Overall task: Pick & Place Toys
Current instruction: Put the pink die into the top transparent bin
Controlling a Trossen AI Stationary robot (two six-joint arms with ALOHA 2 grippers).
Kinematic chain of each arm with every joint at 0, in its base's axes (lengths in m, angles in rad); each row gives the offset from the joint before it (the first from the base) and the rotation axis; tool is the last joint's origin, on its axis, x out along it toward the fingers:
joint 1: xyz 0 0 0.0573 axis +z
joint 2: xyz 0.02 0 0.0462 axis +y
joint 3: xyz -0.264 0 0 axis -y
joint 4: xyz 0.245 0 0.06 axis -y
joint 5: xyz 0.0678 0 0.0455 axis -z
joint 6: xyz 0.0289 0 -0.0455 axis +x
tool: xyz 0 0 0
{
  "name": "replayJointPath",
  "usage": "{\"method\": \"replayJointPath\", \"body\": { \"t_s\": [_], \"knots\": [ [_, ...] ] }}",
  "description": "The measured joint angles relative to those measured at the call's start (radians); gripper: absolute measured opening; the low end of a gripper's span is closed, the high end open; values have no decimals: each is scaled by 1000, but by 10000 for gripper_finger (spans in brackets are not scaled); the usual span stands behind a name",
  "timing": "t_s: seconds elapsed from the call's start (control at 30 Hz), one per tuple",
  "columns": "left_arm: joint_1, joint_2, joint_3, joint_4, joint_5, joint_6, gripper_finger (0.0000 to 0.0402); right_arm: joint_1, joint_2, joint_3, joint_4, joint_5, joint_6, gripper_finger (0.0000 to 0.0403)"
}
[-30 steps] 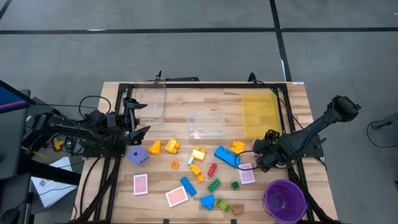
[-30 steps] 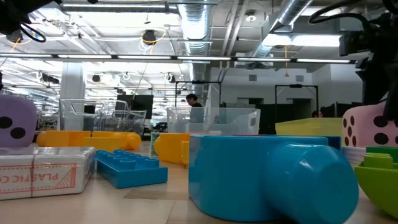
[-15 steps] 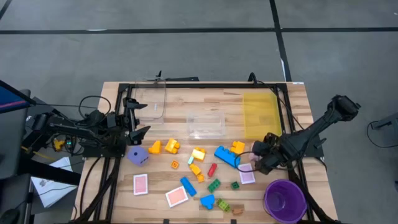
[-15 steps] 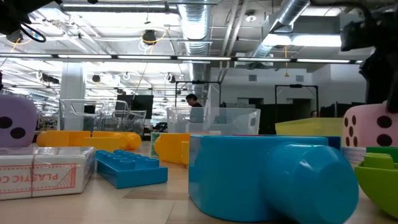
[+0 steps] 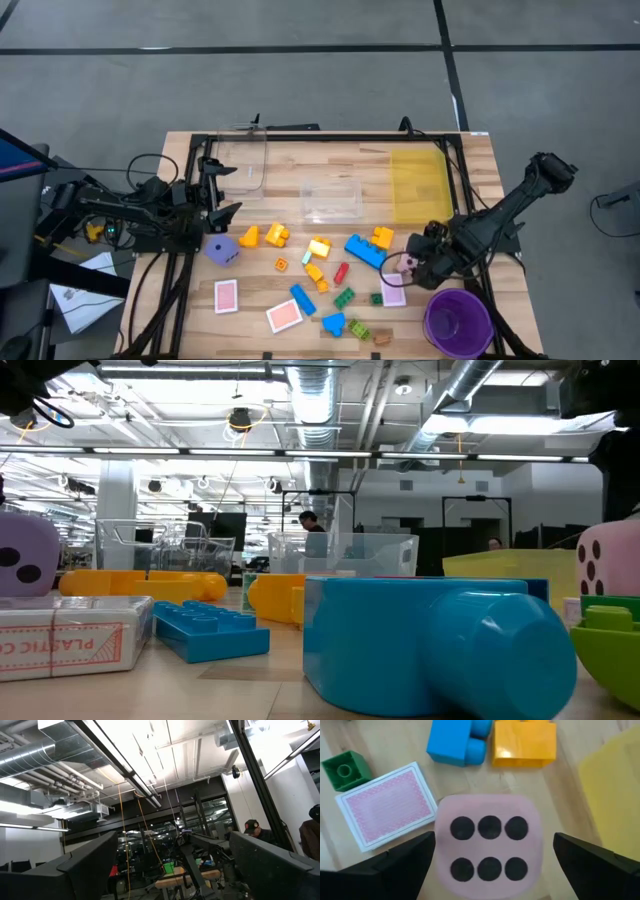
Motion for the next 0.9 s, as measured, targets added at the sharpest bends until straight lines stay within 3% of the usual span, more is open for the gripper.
{"method": "replayJointPath", "body": {
  "t_s": [0.63,0.9],
  "knots": [
    [0,0,0,-8,0,0,378,-1,-1,-41,50,2,27,398],
    [0,0,0,-8,0,0,378,-5,-2,-41,51,-78,12,398]
  ]
}}
